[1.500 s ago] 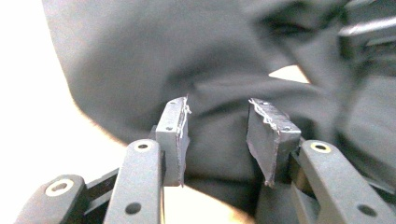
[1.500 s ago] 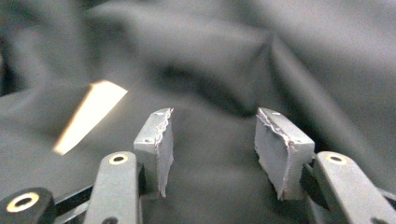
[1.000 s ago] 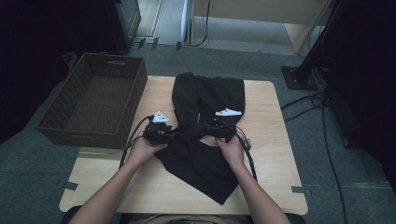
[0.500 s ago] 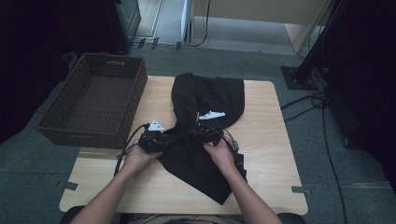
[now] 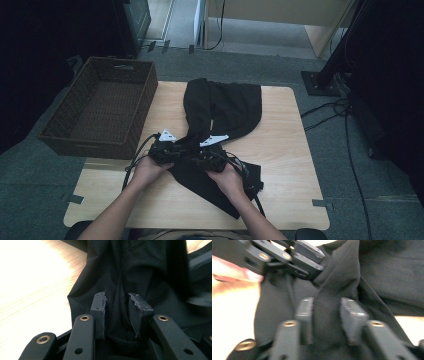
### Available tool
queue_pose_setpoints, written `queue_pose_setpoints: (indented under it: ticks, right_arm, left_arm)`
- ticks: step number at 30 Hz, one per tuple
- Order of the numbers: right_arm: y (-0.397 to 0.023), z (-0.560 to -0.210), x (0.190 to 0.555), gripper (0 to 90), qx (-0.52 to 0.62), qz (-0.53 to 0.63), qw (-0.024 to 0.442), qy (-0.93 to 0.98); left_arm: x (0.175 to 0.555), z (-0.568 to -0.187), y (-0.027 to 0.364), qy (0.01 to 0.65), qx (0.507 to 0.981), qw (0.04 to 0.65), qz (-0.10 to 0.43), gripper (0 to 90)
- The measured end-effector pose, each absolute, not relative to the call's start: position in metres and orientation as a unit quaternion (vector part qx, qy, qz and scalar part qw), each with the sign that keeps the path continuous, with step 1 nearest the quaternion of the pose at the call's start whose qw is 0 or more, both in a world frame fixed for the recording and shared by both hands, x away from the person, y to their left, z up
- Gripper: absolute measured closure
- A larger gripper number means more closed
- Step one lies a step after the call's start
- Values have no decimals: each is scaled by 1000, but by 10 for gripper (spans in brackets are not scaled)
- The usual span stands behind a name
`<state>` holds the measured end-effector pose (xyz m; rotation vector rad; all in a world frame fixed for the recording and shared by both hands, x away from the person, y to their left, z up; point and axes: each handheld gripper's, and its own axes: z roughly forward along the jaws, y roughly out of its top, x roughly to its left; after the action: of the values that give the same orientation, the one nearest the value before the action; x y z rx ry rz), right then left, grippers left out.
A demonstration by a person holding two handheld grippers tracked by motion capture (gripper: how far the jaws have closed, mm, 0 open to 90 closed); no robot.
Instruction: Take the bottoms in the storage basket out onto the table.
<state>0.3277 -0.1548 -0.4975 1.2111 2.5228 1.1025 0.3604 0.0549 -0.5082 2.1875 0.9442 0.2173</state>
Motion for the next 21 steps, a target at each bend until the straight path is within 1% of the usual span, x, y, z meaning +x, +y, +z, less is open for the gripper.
queue_pose_setpoints:
  ticks: [2,3,6,9,12,15,18,21]
  right_arm:
    - [-156,-499,327,854,400,362,85,837]
    - [-159,-497,327,881,404,363,87,835]
    - [-170,-489,327,891,420,372,76,824]
    - [-188,-479,322,896,421,368,87,824]
    - [-208,-473,315,896,427,371,80,821]
    - [-226,-471,304,897,427,373,73,820]
    - [-235,-475,293,898,431,367,83,820]
    - [-242,-482,286,897,445,366,82,813]
  left_arm:
    - [361,-508,56,370,850,366,82,657]
    - [361,-508,56,371,849,366,82,650]
    - [360,-506,57,371,851,363,80,645]
    - [358,-505,57,369,853,360,80,645]
    - [358,-506,56,367,854,361,73,630]
    - [357,-507,53,362,854,368,61,591]
    - [356,-506,49,358,857,368,53,516]
    - [356,-505,49,352,851,388,28,499]
